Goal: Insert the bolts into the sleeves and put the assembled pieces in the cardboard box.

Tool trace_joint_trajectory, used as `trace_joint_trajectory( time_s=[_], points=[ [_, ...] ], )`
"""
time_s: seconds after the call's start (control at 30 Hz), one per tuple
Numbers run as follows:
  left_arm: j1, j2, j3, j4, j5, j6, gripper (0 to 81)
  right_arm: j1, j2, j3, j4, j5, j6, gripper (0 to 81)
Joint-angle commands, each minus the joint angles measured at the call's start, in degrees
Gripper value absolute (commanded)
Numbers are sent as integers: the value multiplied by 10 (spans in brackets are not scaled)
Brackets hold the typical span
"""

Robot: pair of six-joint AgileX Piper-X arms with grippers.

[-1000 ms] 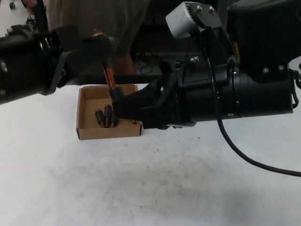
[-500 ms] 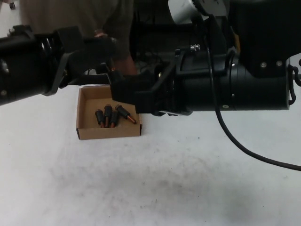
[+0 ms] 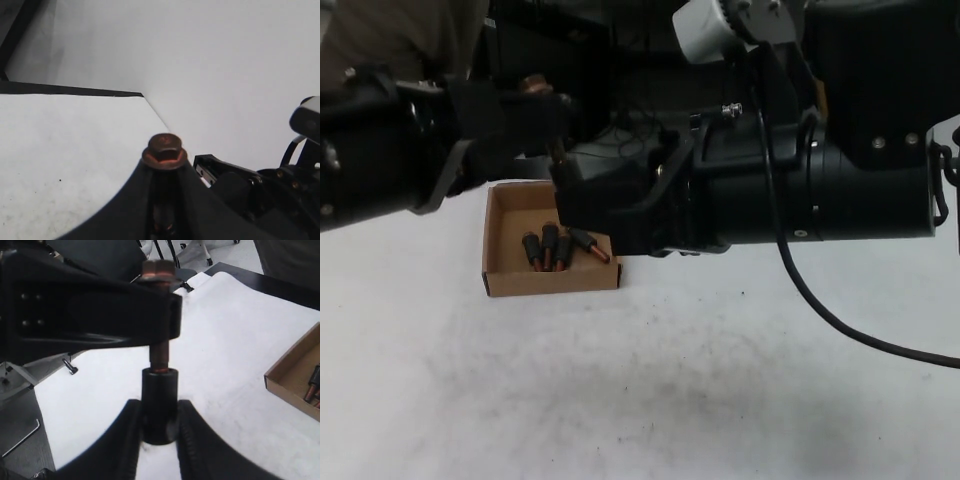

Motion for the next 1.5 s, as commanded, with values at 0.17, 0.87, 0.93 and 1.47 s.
trace_joint_trajectory(
  time_s=[0.17, 0.87, 0.93, 1.47],
  points=[
    [1, -4, -1, 49, -7, 20, 8, -2, -7, -9, -16, -1, -8, 2],
    [1, -4, -1, 30, 5, -23, 588, -2, -7, -10, -23, -17, -26, 2],
    [1, -4, -1, 23, 5, -23, 585, -2, -7, -10, -23, -25, -26, 2],
    [1, -99, -2, -9, -45, 9, 585, -15, 19, -13, 31, -22, -55, 2]
  ],
)
